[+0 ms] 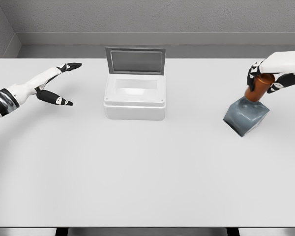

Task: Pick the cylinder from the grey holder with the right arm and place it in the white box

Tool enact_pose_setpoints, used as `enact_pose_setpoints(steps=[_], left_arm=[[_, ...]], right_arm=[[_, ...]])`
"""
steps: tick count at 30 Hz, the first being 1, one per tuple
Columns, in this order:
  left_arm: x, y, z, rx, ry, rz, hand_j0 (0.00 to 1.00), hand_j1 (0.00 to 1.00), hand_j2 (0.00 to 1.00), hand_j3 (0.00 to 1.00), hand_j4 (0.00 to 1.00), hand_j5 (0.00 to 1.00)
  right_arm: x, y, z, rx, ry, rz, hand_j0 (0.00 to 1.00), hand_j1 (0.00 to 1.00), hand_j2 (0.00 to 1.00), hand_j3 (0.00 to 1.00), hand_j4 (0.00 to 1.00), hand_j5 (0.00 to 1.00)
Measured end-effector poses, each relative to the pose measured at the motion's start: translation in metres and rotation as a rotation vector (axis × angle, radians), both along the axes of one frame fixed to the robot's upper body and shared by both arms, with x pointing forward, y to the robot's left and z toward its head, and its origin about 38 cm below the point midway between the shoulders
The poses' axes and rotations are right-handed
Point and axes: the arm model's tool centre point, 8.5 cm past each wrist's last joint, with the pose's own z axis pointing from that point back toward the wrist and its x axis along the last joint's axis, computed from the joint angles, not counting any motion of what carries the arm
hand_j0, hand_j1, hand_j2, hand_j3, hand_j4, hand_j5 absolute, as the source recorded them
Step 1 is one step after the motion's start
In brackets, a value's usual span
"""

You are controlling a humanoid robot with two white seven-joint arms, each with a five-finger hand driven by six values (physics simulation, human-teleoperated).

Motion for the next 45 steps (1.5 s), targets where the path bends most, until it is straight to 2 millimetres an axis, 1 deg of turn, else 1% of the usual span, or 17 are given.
enact_pose_setpoints(steps=[5, 8, 10, 17, 22, 28, 32, 35, 40, 45], left_arm=[[0.000, 0.001, 0.000, 0.000, 0.001, 0.001, 1.00, 1.00, 1.00, 1.00, 1.00, 1.00], [0.000, 0.000, 0.000, 0.000, 0.001, 0.001, 1.00, 1.00, 1.00, 1.00, 1.00, 1.00], [0.000, 0.000, 0.000, 0.000, 0.000, 0.001, 1.00, 1.00, 1.00, 1.00, 1.00, 1.00], [0.000, 0.000, 0.000, -0.001, 0.002, 0.002, 1.00, 1.00, 1.00, 1.00, 1.00, 1.00], [0.000, 0.001, 0.000, 0.000, 0.001, 0.004, 1.00, 1.00, 1.00, 1.00, 1.00, 1.00], [0.000, 0.002, 0.000, 0.000, 0.001, 0.005, 1.00, 1.00, 1.00, 1.00, 1.00, 1.00], [0.000, 0.002, 0.000, 0.000, 0.001, 0.004, 1.00, 1.00, 1.00, 1.00, 1.00, 1.00], [0.001, 0.001, 0.001, 0.000, 0.000, 0.004, 1.00, 1.00, 1.00, 1.00, 1.00, 1.00], [0.002, -0.001, 0.002, -0.001, -0.003, 0.001, 1.00, 1.00, 1.00, 1.00, 1.00, 1.00], [0.002, -0.002, 0.002, -0.002, -0.005, -0.001, 1.00, 1.00, 1.00, 1.00, 1.00, 1.00]], right_arm=[[0.000, 0.008, 0.004, -0.009, -0.001, 0.027, 0.44, 0.44, 0.44, 0.44, 0.44, 0.44], [-0.001, 0.018, 0.006, -0.010, -0.003, 0.054, 0.44, 0.44, 0.44, 0.44, 0.44, 0.44], [0.001, 0.024, 0.012, -0.009, -0.014, 0.072, 0.44, 0.44, 0.44, 0.44, 0.44, 0.44], [0.002, 0.046, 0.017, -0.005, -0.026, 0.125, 0.42, 0.42, 0.42, 0.42, 0.42, 0.42], [0.006, 0.062, 0.027, -0.001, -0.047, 0.161, 0.42, 0.42, 0.42, 0.42, 0.42, 0.42], [0.009, 0.078, 0.028, 0.006, -0.053, 0.197, 0.41, 0.41, 0.41, 0.41, 0.41, 0.41], [0.010, 0.091, 0.039, 0.011, -0.078, 0.227, 0.41, 0.41, 0.41, 0.41, 0.41, 0.41], [0.010, 0.097, 0.042, 0.015, -0.084, 0.242, 0.41, 0.41, 0.41, 0.41, 0.41, 0.41], [0.011, 0.103, 0.047, 0.017, -0.095, 0.254, 0.41, 0.41, 0.41, 0.41, 0.41, 0.41], [0.013, 0.115, 0.058, 0.017, -0.118, 0.281, 0.40, 0.40, 0.40, 0.40, 0.40, 0.40]])
